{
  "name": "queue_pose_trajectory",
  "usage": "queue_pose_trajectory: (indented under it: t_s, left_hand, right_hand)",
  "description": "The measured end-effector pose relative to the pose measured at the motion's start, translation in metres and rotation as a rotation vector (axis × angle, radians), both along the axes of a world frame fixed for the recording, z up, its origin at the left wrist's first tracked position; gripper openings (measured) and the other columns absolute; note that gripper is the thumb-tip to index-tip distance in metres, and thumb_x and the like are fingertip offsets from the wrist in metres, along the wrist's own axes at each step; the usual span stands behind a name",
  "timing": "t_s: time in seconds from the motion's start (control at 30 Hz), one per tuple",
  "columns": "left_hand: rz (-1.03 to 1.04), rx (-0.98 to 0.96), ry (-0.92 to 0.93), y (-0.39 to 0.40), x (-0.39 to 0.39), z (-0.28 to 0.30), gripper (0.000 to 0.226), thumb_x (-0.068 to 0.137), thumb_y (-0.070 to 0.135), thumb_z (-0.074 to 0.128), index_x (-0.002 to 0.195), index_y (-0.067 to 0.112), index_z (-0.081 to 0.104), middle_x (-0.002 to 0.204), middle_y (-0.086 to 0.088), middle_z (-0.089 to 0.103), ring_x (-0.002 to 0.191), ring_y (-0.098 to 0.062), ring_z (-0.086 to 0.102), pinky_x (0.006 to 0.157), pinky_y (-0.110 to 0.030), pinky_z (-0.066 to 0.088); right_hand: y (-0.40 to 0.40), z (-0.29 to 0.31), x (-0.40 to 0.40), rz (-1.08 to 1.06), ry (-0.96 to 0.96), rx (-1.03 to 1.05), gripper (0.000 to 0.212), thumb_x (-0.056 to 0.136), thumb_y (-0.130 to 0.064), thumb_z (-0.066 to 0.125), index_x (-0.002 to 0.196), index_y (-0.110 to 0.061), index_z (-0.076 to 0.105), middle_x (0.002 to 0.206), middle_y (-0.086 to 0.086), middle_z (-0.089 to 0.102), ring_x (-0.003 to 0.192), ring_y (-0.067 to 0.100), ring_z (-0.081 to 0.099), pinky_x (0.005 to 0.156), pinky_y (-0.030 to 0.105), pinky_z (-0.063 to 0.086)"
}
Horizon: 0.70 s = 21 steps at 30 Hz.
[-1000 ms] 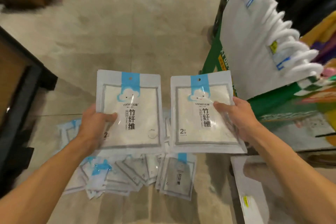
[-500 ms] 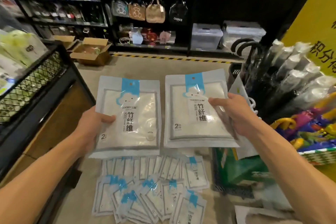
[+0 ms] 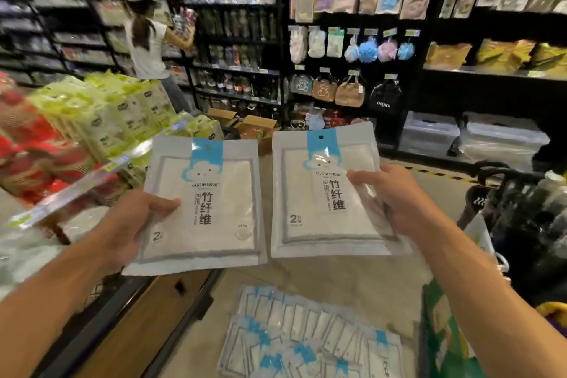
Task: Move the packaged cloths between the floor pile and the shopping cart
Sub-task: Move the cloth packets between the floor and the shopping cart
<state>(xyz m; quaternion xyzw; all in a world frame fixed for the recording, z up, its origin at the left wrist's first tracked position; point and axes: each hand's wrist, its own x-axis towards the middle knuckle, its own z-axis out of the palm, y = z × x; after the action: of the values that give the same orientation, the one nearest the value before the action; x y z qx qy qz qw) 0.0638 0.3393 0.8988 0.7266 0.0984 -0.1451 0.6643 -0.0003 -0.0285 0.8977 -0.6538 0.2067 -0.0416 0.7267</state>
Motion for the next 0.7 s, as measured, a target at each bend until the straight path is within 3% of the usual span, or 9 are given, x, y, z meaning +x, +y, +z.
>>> queue_pose_trajectory:
  t_s: [0.1,0.27,0.4,0.6,0.7]
  left_hand:
    - [0.072,-0.005,-0.033,0.040,-0.024,0.025,0.026,0.094,0.002,0.054,0.112,0.017,0.066,0.095,-0.012,0.079,0.075,-0.030,0.077,0.058,-0.043,0.061]
    - [0.250,-0.006,-0.093,0.095,-0.069,0.061,0.023,0.094,0.000,0.054,0.108,0.014,0.066,0.088,-0.009,0.079,0.072,-0.028,0.077,0.073,-0.046,0.054]
    - [0.382,-0.025,-0.113,0.124,-0.121,0.081,0.023,0.093,0.002,0.054,0.109,0.012,0.067,0.087,-0.009,0.079,0.075,-0.030,0.076,0.063,-0.046,0.061]
    - [0.560,-0.011,-0.110,0.143,-0.223,0.083,0.025,0.092,0.004,0.055,0.112,0.011,0.068,0.092,-0.010,0.079,0.071,-0.028,0.077,0.061,-0.041,0.059]
    - [0.661,-0.003,-0.126,0.145,-0.281,0.079,0.023,0.093,0.002,0.055,0.109,0.011,0.069,0.091,-0.010,0.079,0.069,-0.026,0.077,0.056,-0.038,0.060]
  right_hand:
    - [0.038,0.022,0.005,0.059,-0.030,0.012,0.017,0.093,-0.004,0.072,0.108,-0.009,0.068,0.094,0.012,0.081,0.085,0.033,0.079,0.073,0.051,0.065]
    - [0.098,0.046,0.009,0.195,-0.072,0.037,0.026,0.092,-0.003,0.072,0.118,-0.003,0.065,0.100,0.014,0.080,0.089,0.032,0.079,0.072,0.048,0.066]
    - [0.129,0.064,0.000,0.315,-0.083,-0.004,0.027,0.093,-0.006,0.073,0.118,-0.005,0.066,0.100,0.012,0.080,0.086,0.032,0.079,0.067,0.045,0.066]
    - [0.160,0.076,-0.032,0.510,-0.091,-0.048,0.021,0.091,-0.013,0.076,0.108,-0.014,0.064,0.085,0.007,0.081,0.075,0.027,0.079,0.051,0.035,0.062]
    - [0.177,0.075,-0.055,0.589,-0.070,-0.068,0.029,0.089,-0.014,0.079,0.114,-0.011,0.065,0.085,0.008,0.081,0.074,0.027,0.079,0.053,0.035,0.062]
